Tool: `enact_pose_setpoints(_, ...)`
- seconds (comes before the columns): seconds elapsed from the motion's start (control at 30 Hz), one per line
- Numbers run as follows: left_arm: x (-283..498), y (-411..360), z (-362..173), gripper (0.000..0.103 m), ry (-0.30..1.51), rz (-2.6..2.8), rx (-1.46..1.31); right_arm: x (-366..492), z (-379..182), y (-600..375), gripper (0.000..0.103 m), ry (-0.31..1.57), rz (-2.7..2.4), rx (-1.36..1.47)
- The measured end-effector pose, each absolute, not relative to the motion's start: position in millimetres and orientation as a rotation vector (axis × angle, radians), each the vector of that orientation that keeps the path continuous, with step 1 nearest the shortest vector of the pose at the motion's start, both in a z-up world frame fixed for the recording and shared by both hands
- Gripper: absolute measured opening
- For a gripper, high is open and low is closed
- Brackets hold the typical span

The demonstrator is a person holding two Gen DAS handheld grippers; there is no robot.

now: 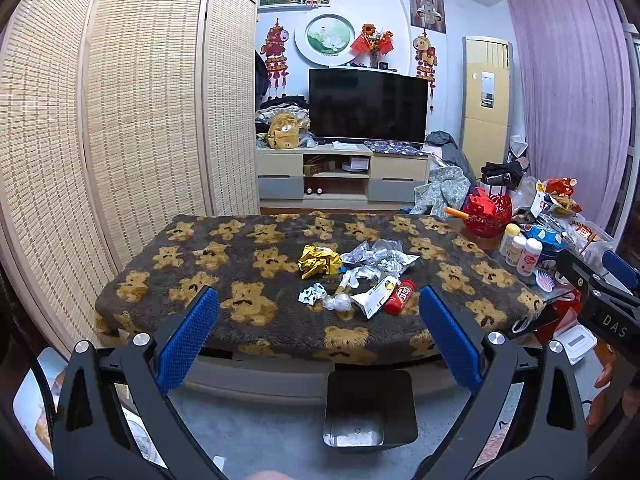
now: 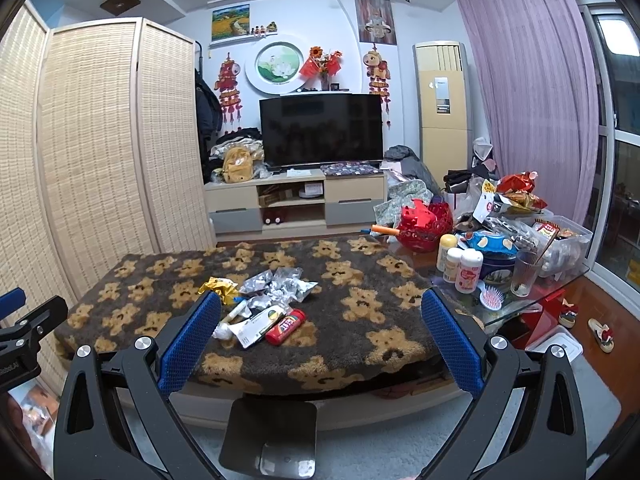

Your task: Collect trash

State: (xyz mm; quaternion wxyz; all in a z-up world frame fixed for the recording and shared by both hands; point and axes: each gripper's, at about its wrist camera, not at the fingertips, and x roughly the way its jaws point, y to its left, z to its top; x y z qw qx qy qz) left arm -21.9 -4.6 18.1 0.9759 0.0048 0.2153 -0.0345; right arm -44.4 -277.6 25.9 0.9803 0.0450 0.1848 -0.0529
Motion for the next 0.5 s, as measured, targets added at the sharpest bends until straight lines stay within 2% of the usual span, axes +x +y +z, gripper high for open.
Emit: enact_pose_setpoints(0.5, -23.9, -1.9, 20.9, 0.095, 0.426, -0.076, 0.001, -43.4, 27.2, -275.9, 0.1, 0.37, -0.1, 0.087)
